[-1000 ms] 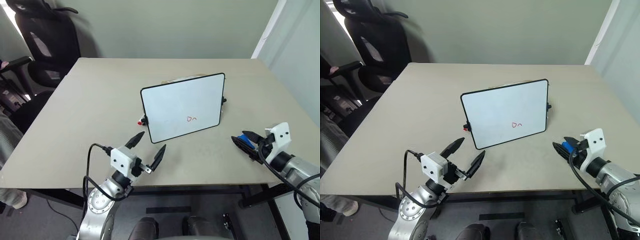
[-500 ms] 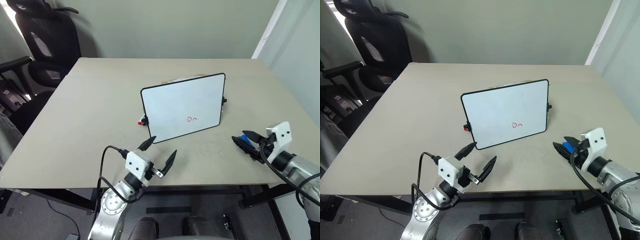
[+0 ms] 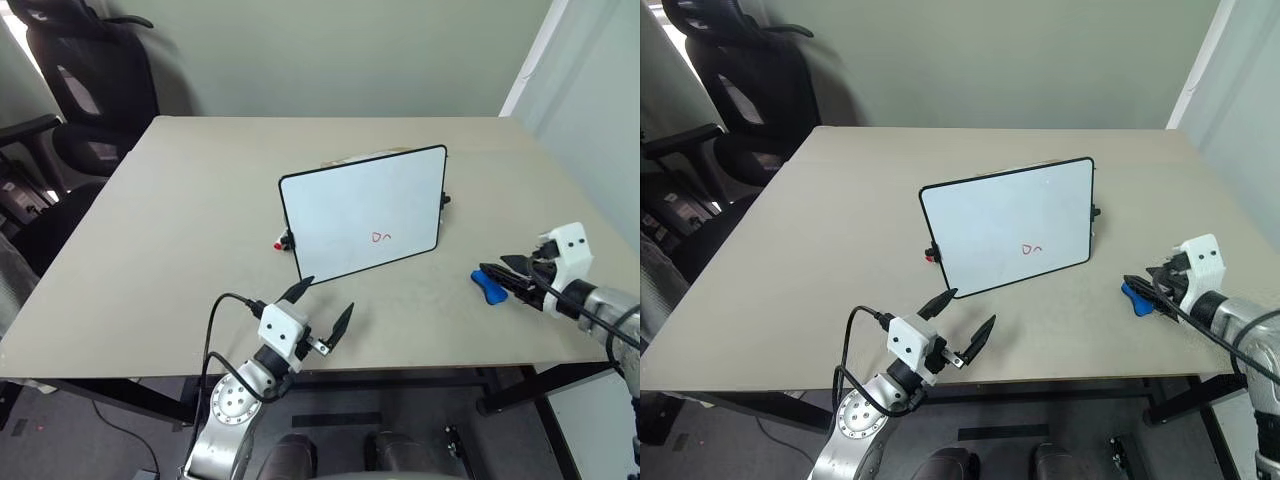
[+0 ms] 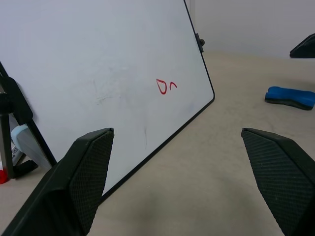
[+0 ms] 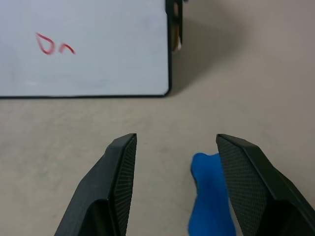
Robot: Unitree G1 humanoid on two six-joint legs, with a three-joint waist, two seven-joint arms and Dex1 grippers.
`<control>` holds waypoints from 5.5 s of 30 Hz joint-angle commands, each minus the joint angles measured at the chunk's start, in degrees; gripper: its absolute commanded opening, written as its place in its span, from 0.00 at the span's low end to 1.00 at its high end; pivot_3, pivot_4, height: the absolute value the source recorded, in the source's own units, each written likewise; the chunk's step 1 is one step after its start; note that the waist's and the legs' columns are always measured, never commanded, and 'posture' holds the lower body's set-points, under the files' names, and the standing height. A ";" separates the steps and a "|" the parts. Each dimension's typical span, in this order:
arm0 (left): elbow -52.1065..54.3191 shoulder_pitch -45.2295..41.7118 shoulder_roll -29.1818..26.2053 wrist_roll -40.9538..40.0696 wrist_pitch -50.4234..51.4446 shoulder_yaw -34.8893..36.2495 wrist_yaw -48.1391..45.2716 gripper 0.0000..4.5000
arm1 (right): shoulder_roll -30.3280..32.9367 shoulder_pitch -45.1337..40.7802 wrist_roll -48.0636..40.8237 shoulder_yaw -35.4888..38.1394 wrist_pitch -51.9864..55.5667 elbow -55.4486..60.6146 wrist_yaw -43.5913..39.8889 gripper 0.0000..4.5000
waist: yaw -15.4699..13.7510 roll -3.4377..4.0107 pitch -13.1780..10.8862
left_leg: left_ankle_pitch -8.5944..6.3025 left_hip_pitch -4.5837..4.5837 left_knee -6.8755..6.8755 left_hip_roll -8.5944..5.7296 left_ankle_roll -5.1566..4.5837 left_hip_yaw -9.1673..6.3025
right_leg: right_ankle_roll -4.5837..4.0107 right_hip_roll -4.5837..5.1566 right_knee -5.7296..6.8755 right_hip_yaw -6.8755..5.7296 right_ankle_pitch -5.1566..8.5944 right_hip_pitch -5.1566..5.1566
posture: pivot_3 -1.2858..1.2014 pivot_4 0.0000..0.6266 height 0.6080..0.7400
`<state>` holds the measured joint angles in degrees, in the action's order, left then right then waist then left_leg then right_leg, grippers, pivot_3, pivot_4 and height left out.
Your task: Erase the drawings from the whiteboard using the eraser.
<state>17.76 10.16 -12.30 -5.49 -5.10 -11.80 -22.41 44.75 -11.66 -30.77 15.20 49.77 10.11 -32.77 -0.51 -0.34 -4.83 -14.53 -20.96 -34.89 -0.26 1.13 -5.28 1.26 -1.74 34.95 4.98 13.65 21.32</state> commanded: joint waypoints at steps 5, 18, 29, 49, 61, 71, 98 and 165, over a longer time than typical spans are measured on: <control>1.45 -0.31 0.31 -0.24 -1.38 0.30 0.19 1.00 | 3.50 -7.15 7.42 -8.06 -3.27 -9.88 -3.53 0.61 | -0.13 0.05 0.04 | 0.08 0.01 0.00 0.00 -0.24 0.00 | 0.04 0.00 0.02 0.00 -0.03 -0.01 | 0.52 0.24 0.99; 2.40 0.60 0.81 -0.47 -1.70 0.10 0.68 1.00 | 4.83 -10.20 10.57 -11.42 1.10 -16.38 -7.03 0.61 | -0.40 0.10 0.06 | -0.06 0.08 0.00 0.01 -0.41 0.00 | 0.07 0.00 0.00 0.00 -0.06 -0.12 | 0.52 0.24 0.99; 3.39 0.97 0.97 -0.86 -1.73 0.02 0.58 1.00 | 4.26 -12.11 13.35 -14.31 4.78 -18.46 -6.73 0.61 | -0.37 0.12 0.03 | -0.04 0.08 -0.04 0.01 -0.35 0.00 | 0.04 0.00 0.00 0.01 -0.04 -0.14 | 0.52 0.24 0.99; 3.01 0.38 0.69 -1.04 -1.46 0.47 0.03 1.00 | -4.62 -15.74 7.43 -13.70 14.13 9.26 -1.87 0.12 | 0.38 0.19 -0.07 | -0.01 0.17 -0.07 0.04 -0.40 0.00 | 0.02 -0.09 -0.02 0.01 -0.01 -0.14 | 0.52 0.24 0.99; 3.68 0.56 -0.19 -0.86 -1.30 0.57 0.11 1.00 | -20.19 -32.02 14.53 -25.32 8.32 -11.79 2.91 0.12 | -0.45 0.30 0.05 | 0.15 0.05 -0.05 0.00 -0.66 -0.12 | -0.68 -0.01 -0.04 0.01 -0.53 0.47 | 0.52 0.24 0.99; 5.40 1.61 -0.19 -0.91 -0.87 0.94 0.81 1.00 | -20.47 -32.05 17.31 -27.89 8.50 -15.72 1.94 0.12 | -0.01 0.25 0.15 | -0.28 -0.01 0.03 0.02 0.11 -0.10 | -0.78 -0.02 0.02 -0.03 -0.73 0.62 | 0.52 0.24 0.99; 5.66 1.49 -1.30 -2.11 -0.35 1.81 -0.12 1.00 | -25.33 -35.57 20.04 -31.67 8.62 -19.51 1.47 0.12 | 1.00 0.28 -0.06 | -0.06 0.03 0.23 0.06 0.24 -0.09 | -0.90 -0.04 -0.01 -0.03 -1.10 0.99 | 0.52 0.24 0.99; 5.35 0.50 -2.03 -2.76 0.16 2.66 -0.42 1.00 | -24.28 -37.45 22.75 -26.25 7.98 -21.67 2.29 0.12 | 0.97 0.31 -0.28 | 0.05 -0.06 0.28 0.08 0.20 -0.06 | -1.07 -0.05 -0.11 -0.05 -1.59 1.36 | 0.52 0.24 0.99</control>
<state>22.29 11.20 -14.43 -7.83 -4.47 -9.51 -22.53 20.10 -45.93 -7.90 -13.96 59.20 -13.07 -31.23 0.46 -0.03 -5.11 -14.48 -21.03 -34.61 -0.18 1.33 -5.33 0.19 -1.79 34.83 4.93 12.06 22.69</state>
